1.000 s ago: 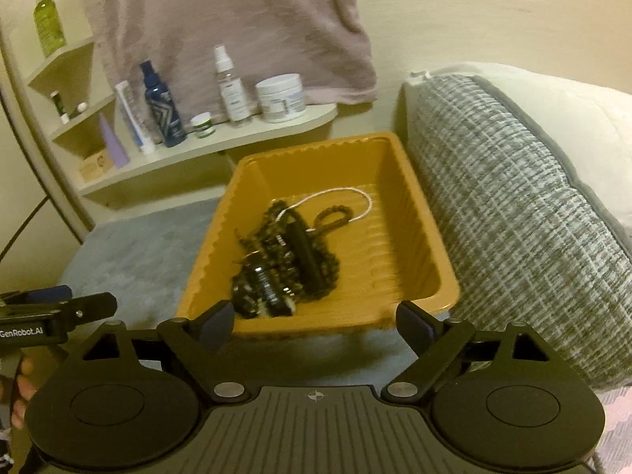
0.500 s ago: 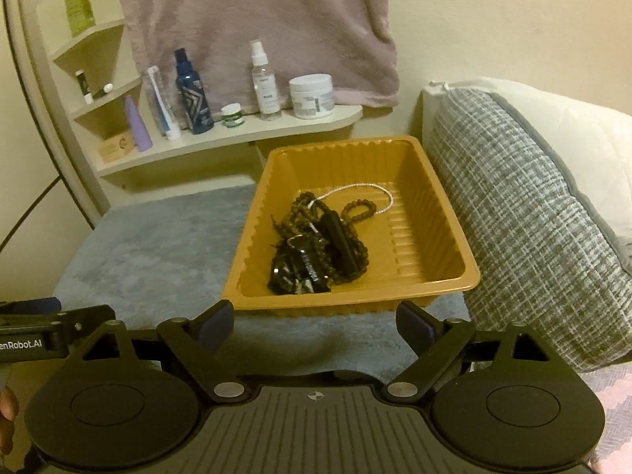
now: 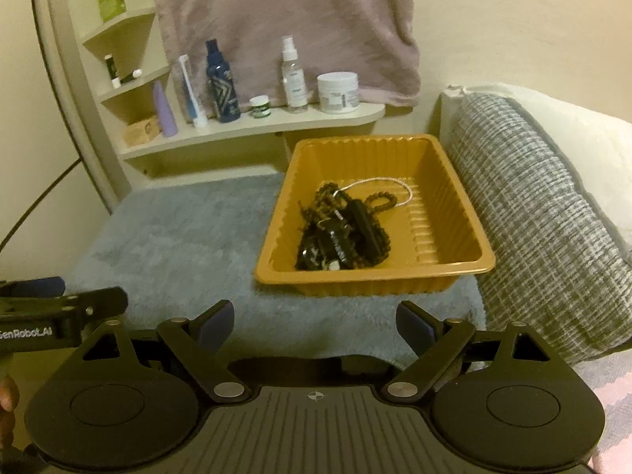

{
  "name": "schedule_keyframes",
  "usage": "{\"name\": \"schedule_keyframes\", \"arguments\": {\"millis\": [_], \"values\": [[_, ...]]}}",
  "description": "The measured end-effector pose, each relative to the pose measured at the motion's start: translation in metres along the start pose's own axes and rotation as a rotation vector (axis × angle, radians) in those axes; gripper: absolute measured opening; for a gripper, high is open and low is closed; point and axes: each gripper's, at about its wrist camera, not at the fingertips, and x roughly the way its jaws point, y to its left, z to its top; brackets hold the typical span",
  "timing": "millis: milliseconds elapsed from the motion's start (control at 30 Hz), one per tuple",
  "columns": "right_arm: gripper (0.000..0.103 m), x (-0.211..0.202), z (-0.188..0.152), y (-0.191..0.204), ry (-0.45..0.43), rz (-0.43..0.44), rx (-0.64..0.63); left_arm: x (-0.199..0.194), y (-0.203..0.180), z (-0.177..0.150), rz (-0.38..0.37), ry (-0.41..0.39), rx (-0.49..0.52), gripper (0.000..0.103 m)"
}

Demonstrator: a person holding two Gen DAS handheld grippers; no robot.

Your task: Organize jewelry

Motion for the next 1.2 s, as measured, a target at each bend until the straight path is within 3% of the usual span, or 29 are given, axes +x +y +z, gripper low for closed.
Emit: {"name": "schedule_keyframes", "arguments": {"millis": [1200], "values": [[0.089,-0.0019,-0.0047,-0.002,0.004,-0.005,0.032,-0.0029,-0.0046,-0.0031,-0.005,-0.009,0.035,0.102]]}}
